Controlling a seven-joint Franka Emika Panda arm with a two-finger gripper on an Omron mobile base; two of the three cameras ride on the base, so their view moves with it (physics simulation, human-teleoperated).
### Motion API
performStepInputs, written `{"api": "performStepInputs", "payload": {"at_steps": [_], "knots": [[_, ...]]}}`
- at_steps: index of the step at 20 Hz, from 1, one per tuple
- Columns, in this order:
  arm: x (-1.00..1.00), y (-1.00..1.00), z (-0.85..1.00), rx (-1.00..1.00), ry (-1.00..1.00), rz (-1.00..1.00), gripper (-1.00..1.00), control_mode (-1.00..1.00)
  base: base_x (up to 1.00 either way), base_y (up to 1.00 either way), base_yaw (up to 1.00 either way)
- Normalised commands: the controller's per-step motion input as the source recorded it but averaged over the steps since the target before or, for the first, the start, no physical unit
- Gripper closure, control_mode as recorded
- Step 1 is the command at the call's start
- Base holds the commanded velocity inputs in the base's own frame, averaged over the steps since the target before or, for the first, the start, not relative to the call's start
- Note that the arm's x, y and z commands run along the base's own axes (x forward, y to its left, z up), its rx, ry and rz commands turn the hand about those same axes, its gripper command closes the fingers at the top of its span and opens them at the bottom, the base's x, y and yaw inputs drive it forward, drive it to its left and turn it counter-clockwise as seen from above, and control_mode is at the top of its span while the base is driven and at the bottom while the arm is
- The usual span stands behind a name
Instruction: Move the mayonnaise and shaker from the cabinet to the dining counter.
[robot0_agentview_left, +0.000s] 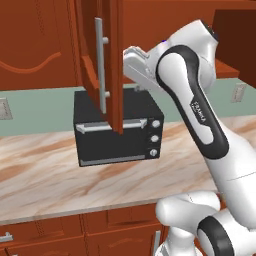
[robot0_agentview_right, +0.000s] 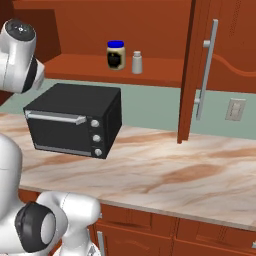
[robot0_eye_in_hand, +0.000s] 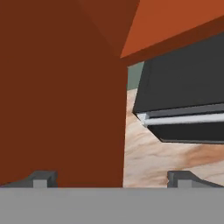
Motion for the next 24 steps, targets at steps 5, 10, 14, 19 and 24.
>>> {"api": "performStepInputs", "payload": {"at_steps": [5, 10, 14, 19, 24], "knots": [[0.00, 0.83, -0.03, 0.04, 0.01, 0.12, -1.00, -1.00, 0.00, 0.00, 0.00], [0.10, -0.31, 0.00, -0.01, -0.02, -0.06, -1.00, -1.00, 0.00, 0.00, 0.00], [0.21, -0.97, 0.00, -0.03, -0.04, -0.22, -1.00, -1.00, 0.00, 0.00, 0.00], [0.19, -1.00, 0.00, -0.03, -0.08, -0.28, -1.00, -1.00, 0.00, 0.00, 0.00], [0.14, -0.92, 0.00, -0.07, -0.12, -0.25, -1.00, -1.00, 0.00, 0.00, 0.00]]}}
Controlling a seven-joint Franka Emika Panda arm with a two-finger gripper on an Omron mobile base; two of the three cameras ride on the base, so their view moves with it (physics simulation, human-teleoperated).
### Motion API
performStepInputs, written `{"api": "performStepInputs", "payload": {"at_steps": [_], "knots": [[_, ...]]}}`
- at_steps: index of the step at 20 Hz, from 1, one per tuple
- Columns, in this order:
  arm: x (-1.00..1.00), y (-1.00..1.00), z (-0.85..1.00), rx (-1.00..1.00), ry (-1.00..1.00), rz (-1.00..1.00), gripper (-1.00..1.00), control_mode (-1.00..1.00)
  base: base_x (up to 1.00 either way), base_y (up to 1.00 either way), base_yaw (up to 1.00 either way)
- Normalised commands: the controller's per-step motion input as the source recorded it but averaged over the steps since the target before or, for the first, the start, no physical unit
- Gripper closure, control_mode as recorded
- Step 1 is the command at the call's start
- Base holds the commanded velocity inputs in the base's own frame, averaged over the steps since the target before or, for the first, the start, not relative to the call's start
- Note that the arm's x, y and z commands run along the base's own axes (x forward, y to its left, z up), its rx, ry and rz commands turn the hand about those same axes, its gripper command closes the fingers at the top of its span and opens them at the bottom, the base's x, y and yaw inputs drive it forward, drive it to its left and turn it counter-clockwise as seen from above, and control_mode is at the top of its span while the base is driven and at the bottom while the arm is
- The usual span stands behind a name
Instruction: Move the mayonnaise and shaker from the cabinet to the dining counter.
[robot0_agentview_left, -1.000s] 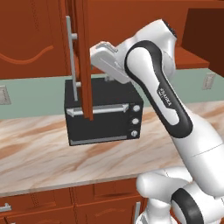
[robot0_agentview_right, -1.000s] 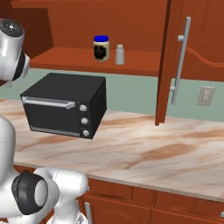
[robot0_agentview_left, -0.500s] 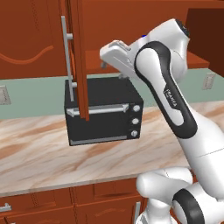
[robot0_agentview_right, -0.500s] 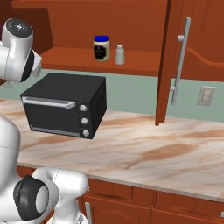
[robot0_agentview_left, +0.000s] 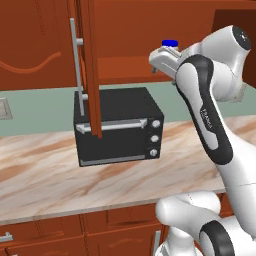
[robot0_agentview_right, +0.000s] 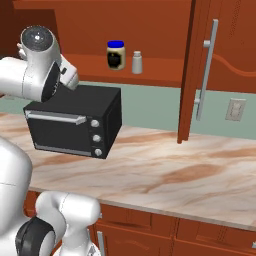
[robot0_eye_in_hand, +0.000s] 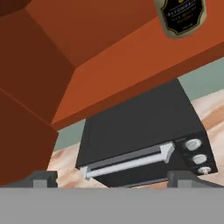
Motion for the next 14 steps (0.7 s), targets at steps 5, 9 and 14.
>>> {"api": "performStepInputs", "payload": {"at_steps": [5, 9, 14], "knots": [[0.15, -0.55, 0.01, -0.12, -0.08, -0.21, -1.00, -1.00, 0.00, 0.00, 0.00], [0.07, -0.60, 0.11, -0.13, -0.01, -0.16, -1.00, -1.00, 0.00, 0.00, 0.00], [0.08, -0.57, 0.20, -0.14, 0.03, -0.13, -1.00, -1.00, 0.00, 0.00, 0.00]]}}
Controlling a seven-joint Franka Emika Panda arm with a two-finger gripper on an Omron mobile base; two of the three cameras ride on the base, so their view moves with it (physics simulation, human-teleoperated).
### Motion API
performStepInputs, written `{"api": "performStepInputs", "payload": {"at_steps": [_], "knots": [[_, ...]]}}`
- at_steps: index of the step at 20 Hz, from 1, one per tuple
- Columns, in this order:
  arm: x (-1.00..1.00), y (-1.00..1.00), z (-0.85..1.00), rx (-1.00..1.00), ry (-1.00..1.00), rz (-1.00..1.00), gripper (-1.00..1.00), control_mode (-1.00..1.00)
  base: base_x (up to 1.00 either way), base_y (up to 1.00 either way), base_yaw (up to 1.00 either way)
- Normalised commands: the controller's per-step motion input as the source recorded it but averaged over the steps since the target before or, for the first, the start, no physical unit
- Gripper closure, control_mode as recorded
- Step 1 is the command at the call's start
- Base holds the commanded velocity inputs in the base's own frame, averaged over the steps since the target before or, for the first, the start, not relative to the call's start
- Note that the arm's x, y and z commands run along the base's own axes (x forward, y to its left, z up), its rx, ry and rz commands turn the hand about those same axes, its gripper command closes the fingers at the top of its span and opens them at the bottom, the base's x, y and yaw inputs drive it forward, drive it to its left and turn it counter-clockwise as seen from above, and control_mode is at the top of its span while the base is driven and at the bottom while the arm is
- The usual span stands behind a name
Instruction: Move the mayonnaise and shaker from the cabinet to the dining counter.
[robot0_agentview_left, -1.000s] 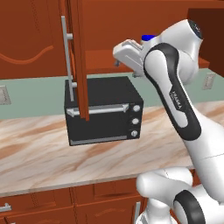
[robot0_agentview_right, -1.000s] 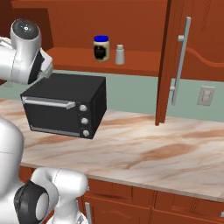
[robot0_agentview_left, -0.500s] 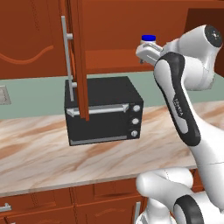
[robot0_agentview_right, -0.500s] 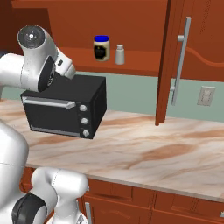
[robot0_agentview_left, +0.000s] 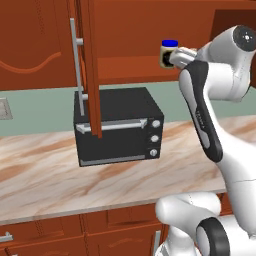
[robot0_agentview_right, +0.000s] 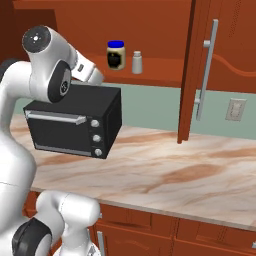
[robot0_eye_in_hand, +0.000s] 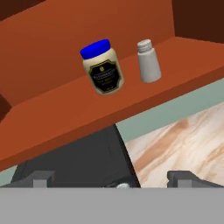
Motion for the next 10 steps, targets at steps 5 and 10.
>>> {"api": "performStepInputs", "payload": {"at_steps": [5, 10], "knots": [[0.17, -0.47, 0.15, -0.11, 0.09, -0.05, -1.00, -1.00, 0.00, 0.00, 0.00], [0.14, -0.40, 0.00, -0.05, 0.00, 0.00, -1.00, -1.00, 0.00, 0.00, 0.00]]}}
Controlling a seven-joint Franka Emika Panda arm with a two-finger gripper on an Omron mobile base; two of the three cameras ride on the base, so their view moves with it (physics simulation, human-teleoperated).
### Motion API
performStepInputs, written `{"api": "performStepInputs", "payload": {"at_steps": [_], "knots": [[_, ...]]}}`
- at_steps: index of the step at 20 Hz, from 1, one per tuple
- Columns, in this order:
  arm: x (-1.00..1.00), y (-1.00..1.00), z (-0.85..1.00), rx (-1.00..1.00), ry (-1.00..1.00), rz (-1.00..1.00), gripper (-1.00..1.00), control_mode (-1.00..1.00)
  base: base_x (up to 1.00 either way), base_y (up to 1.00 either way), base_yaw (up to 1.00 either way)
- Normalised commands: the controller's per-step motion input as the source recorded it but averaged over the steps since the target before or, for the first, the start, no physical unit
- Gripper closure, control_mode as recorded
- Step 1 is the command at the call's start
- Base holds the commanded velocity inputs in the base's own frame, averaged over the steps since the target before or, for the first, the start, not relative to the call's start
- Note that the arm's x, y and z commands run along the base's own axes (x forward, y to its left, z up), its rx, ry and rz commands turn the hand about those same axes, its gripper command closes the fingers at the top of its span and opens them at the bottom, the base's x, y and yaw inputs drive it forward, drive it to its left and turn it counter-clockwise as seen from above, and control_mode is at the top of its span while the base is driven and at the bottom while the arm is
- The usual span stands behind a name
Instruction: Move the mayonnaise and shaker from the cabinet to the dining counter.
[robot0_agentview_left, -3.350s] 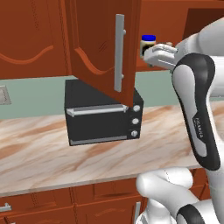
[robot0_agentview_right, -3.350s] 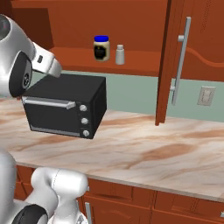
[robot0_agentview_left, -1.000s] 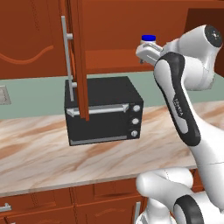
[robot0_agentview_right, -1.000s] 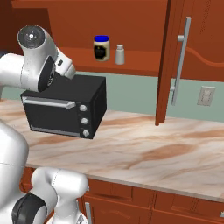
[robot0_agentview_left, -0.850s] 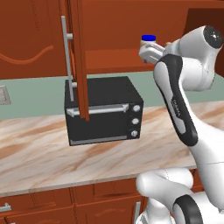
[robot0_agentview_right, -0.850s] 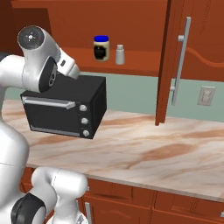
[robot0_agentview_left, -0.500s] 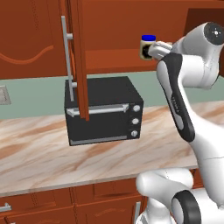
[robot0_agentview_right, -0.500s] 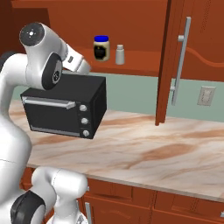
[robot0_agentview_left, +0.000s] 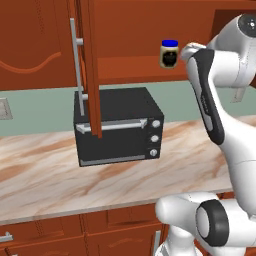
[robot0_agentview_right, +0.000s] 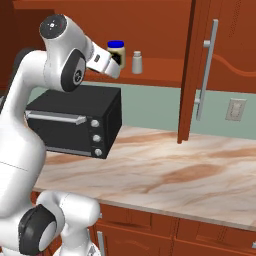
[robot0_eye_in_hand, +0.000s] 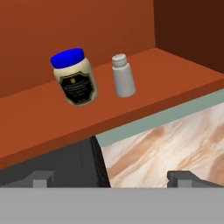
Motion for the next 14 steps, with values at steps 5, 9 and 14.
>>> {"api": "performStepInputs", "payload": {"at_steps": [5, 9, 14], "knots": [[0.09, -0.43, 0.00, 0.00, -0.02, 0.00, -1.00, -1.00, 0.00, 0.00, 0.00], [0.25, -0.27, 0.00, 0.00, -0.01, 0.00, -1.00, -1.00, 0.00, 0.00, 0.00], [0.43, -0.18, 0.00, 0.00, 0.00, 0.00, -1.00, -1.00, 0.00, 0.00, 0.00]]}}
